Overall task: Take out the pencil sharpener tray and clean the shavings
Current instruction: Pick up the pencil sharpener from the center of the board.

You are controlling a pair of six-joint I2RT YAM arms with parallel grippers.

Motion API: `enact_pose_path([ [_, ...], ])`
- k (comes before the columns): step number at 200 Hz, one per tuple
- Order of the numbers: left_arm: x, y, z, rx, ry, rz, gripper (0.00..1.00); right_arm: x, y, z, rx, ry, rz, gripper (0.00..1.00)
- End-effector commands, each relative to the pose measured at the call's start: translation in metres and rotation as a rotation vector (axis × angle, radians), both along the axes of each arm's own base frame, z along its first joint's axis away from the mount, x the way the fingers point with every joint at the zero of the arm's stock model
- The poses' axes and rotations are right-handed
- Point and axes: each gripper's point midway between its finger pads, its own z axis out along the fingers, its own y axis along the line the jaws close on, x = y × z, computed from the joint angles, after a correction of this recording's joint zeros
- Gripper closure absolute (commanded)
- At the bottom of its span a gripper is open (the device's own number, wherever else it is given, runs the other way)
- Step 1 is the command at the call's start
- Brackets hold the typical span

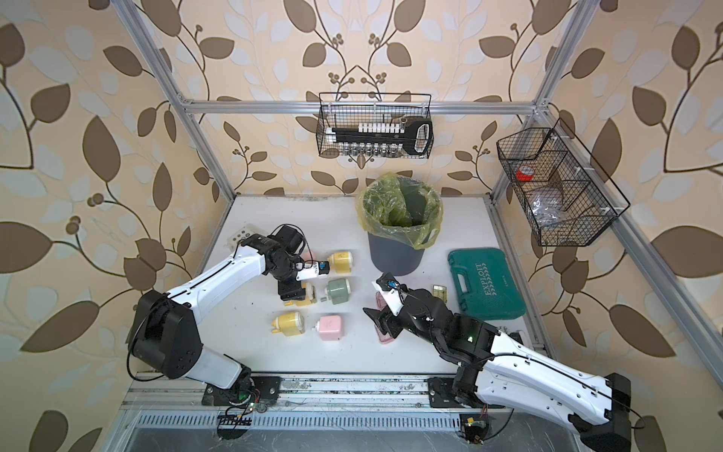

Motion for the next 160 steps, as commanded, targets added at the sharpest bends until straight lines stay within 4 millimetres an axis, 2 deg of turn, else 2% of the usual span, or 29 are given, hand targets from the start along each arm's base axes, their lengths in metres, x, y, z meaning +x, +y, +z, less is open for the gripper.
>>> enact_pose_path([
  [1, -0.005, -0.001, -0.005, -0.043, 0.027, 0.0, 0.29, -0.001, 0.0, -0.005, -0.015, 0.006, -0.004, 0.29],
  [35, -0.007, 0.004, -0.015, -0.057, 0.032, 0.017, 0.29, -0.001, 0.0, -0.006, -0.022, 0.006, -0.005, 0.29],
  [110, 0.009, -0.001, -0.026, -0.091, 0.016, 0.039, 0.3, -0.002, 0.0, -0.006, -0.03, -0.006, -0.005, 0.29],
  [160, 0.005, 0.002, -0.039, -0.085, 0.05, 0.052, 0.31, -0.004, -0.001, -0.006, -0.037, -0.012, -0.005, 0.29],
])
